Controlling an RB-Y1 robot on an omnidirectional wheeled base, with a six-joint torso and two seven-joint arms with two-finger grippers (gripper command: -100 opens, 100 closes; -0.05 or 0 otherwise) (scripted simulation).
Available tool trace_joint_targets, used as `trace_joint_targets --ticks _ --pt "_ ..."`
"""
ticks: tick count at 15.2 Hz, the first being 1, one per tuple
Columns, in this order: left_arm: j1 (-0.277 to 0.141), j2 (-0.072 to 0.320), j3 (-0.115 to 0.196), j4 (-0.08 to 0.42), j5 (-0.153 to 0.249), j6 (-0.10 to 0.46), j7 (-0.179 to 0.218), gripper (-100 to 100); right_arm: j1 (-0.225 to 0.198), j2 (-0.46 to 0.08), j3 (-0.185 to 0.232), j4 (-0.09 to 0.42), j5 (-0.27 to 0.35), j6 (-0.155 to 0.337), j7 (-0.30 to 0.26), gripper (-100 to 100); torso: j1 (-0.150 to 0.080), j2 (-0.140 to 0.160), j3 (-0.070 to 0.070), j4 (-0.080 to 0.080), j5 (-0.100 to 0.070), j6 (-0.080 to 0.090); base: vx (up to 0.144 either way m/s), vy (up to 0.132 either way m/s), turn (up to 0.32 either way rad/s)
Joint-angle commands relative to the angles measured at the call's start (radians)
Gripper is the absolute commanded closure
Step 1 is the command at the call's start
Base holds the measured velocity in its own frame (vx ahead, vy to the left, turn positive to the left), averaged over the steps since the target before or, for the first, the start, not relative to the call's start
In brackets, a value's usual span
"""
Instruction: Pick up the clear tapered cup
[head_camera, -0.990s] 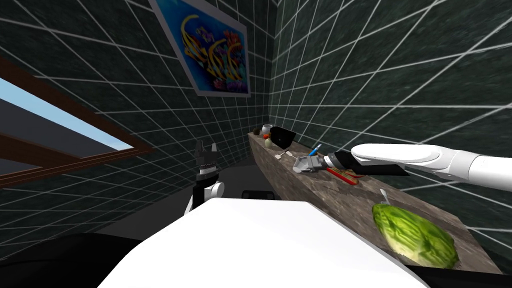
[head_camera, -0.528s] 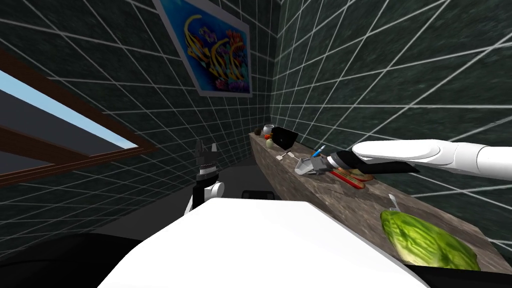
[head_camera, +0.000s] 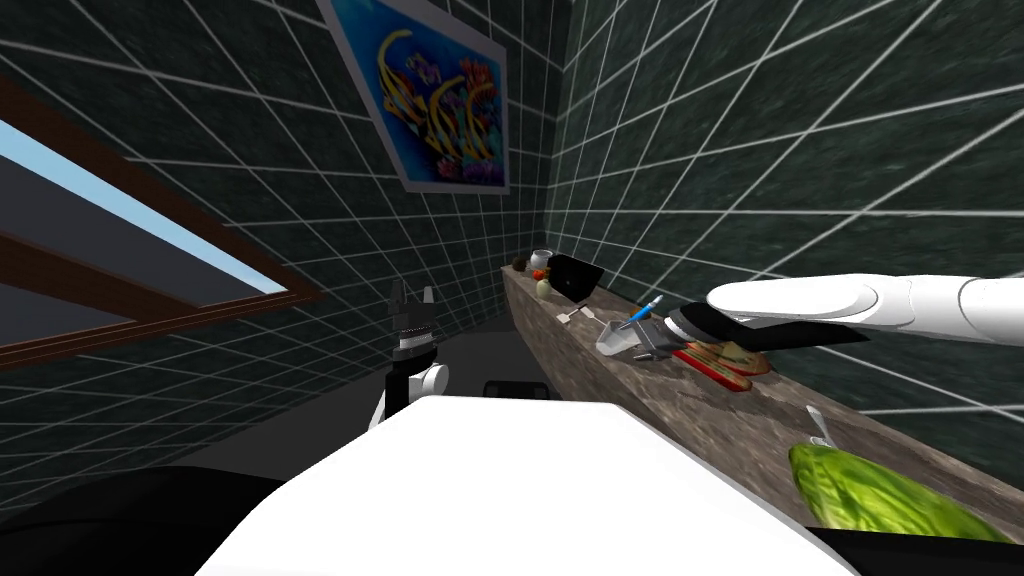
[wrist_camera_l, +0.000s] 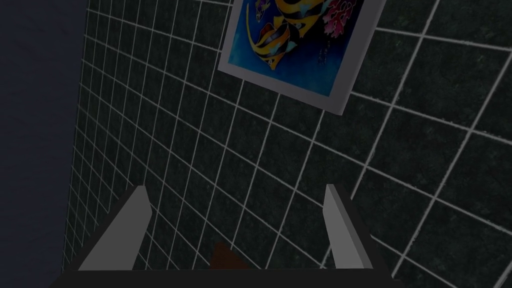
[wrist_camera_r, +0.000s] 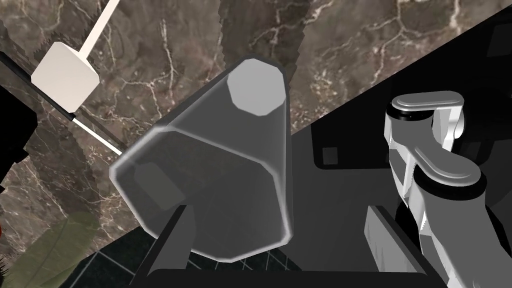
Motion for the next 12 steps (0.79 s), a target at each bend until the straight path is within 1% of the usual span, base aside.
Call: trace_joint_targets --ticks 1,3,4,5,9,10,11,12 --pt "0.0 0.0 0.0 0.0 0.0 0.0 0.0 0 0.02 0.029 0.014 0.01 0.016 0.021 0.014 -100 0.0 0.0 0.0 0.0 0.0 0.0 0.017 0.024 0.08" --pt "0.0 0.0 0.0 0.0 0.0 0.0 0.0 0 0.035 0.053 0.024 0.018 0.029 0.038 0.025 -100 0.001 0.0 0.0 0.0 0.0 0.0 0.023 0.046 0.103" --pt "0.0 0.0 0.0 0.0 0.0 0.0 0.0 0 0.033 0.042 0.009 0.019 0.023 0.022 0.017 -100 0.001 0.0 0.0 0.0 0.0 0.0 0.013 0.028 0.025" --pt "0.0 0.0 0.0 0.0 0.0 0.0 0.0 0 0.036 0.046 0.008 0.022 0.024 0.023 0.02 100 0.001 0.001 0.0 0.0 0.0 0.0 0.005 0.009 -0.002" --pt "0.0 0.0 0.0 0.0 0.0 0.0 0.0 0 0.037 0.043 0.01 0.022 0.027 0.019 0.022 100 -0.002 0.002 0.002 0.002 -0.002 0.001 0.0 0.0 0.004" --pt "0.0 0.0 0.0 0.0 0.0 0.0 0.0 0 0.008 0.012 0.005 0.004 0.006 0.008 0.006 100 -0.002 0.003 0.002 0.002 -0.002 0.001 -0.011 -0.021 -0.107" --pt "0.0 0.0 0.0 0.0 0.0 0.0 0.0 0 0.004 0.006 0.003 0.002 0.003 0.004 0.003 100 -0.003 0.003 0.003 0.003 -0.002 0.001 -0.023 -0.041 -0.124" --pt "0.0 0.0 0.0 0.0 0.0 0.0 0.0 0 0.026 0.021 -0.006 0.009 0.015 0.012 0.006 100 -0.004 0.005 0.004 0.003 -0.002 0.001 -0.014 -0.025 -0.032"
